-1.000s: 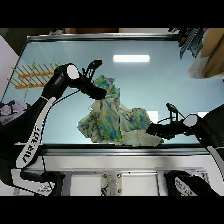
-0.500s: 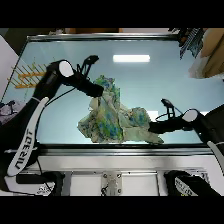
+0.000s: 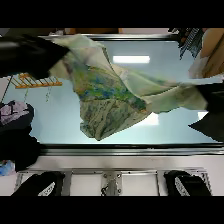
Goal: Fold the clothes and pants, and hang the long-sleeved shirts on hangers.
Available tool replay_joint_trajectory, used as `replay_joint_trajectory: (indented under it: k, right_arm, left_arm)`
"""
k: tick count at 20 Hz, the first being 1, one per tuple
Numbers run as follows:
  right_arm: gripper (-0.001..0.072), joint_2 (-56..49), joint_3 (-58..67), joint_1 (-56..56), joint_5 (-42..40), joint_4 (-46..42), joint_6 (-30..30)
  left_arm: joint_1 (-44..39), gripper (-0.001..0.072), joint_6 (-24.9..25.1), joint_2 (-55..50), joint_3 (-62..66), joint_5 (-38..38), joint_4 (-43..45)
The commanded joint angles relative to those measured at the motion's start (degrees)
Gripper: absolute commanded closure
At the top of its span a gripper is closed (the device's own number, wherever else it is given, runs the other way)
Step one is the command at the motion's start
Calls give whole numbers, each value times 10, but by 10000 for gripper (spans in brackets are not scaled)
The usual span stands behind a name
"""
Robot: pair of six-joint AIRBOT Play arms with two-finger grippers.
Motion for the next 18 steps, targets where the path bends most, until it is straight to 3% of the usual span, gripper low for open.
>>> replay_joint_trajectory:
  k: [1,3,6,10,14,15,17,18]
  right_arm:
    - [703,32,67,-1,9,-30,130]
    - [703,5,60,0,64,-28,191]
    - [703,-60,-9,1,122,-28,197]
    - [702,-175,-176,1,17,-37,129]
    - [688,-306,-222,1,-139,-101,102]
    - [623,-326,-222,1,-168,-104,89]
    - [123,-351,-215,0,-207,-103,67]
    - [61,-353,-204,1,-208,-103,41]
  left_arm:
    - [1,696,-23,81,-7,16,3]
    - [1,696,-57,94,-73,9,25]
    - [1,696,-89,81,-244,16,41]
    - [-8,696,-84,-13,-444,84,31]
    - [-42,696,-70,-123,-492,168,31]
    - [-51,696,-66,-146,-485,172,31]
    - [-65,696,-61,-189,-456,162,32]
    - [-68,696,-57,-206,-439,155,31]
